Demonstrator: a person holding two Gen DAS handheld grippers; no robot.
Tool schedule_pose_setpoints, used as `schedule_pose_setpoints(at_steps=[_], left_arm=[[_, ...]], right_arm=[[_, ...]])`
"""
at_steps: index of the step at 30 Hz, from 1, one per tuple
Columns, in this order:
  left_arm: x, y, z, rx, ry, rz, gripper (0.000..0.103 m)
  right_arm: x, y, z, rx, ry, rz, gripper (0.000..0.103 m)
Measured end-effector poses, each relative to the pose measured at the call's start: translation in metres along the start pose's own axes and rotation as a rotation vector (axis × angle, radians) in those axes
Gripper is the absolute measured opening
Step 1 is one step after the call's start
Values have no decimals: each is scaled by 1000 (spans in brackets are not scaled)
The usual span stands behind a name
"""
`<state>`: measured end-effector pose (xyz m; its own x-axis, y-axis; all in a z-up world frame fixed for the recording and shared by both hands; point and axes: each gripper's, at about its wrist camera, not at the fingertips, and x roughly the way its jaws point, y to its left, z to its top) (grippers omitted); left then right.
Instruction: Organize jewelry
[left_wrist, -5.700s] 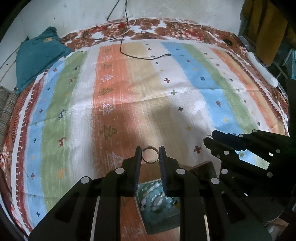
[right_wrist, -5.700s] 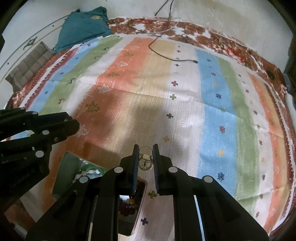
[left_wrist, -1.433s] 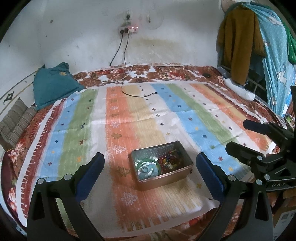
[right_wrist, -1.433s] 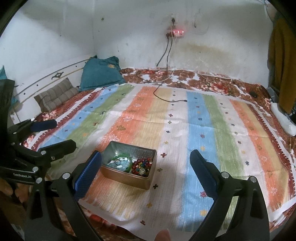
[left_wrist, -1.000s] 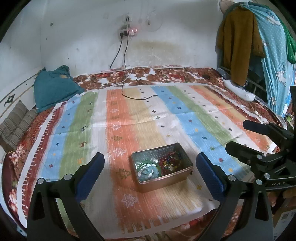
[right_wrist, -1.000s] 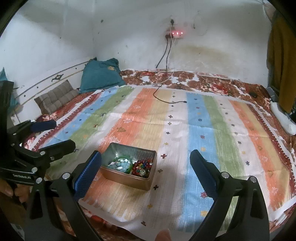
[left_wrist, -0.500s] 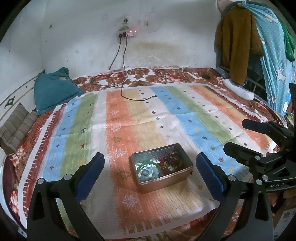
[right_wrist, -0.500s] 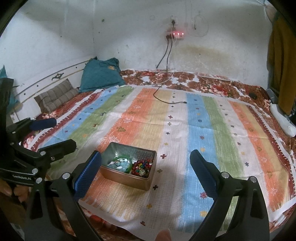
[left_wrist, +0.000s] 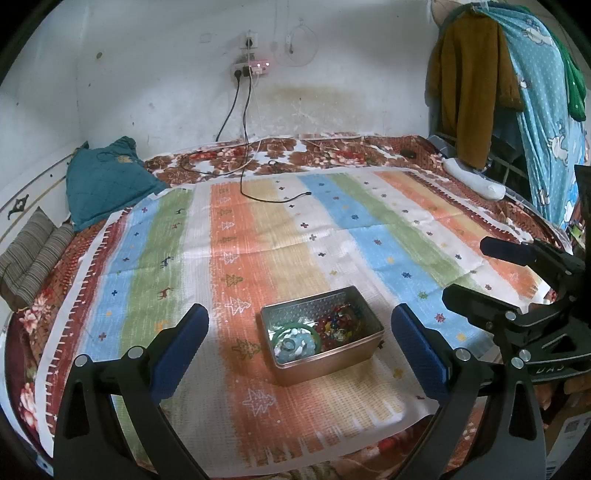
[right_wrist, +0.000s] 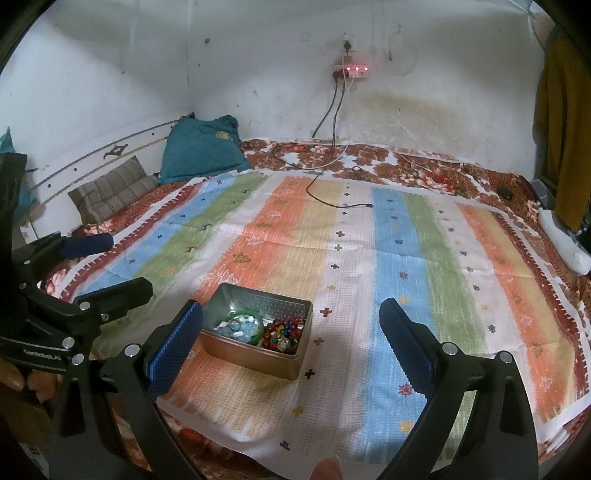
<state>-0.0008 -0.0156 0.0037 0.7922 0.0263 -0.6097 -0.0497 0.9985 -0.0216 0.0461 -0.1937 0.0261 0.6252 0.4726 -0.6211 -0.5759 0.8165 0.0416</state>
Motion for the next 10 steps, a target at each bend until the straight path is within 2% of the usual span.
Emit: schedule_pose_setpoints(at_steps=[10], left_arm=[[1,-1,1,2,0,-11,97]], right_arm=[[-1,-1,-1,-3,-2,-1,97]])
